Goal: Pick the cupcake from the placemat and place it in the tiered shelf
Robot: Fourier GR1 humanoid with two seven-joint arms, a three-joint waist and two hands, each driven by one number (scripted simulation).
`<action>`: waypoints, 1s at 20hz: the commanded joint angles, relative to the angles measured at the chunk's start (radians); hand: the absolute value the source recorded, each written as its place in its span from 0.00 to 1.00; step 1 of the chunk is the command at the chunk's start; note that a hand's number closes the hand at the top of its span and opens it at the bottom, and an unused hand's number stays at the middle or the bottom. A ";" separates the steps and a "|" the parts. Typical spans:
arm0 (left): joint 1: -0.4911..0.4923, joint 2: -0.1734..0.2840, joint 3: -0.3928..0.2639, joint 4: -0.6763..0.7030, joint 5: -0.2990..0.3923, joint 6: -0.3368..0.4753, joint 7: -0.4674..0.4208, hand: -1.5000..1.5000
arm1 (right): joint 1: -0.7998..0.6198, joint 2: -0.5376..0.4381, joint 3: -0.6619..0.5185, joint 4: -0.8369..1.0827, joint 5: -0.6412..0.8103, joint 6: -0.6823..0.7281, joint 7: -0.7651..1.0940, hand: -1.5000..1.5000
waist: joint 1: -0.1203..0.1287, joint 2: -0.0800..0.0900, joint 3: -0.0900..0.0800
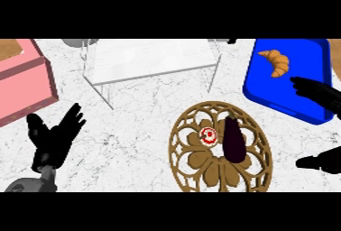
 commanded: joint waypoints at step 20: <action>-0.013 -0.060 0.008 0.096 -0.048 -0.042 -0.022 0.50 | -0.390 0.243 0.453 -0.074 0.382 -0.138 0.840 0.00 | 0.010 0.011 -0.006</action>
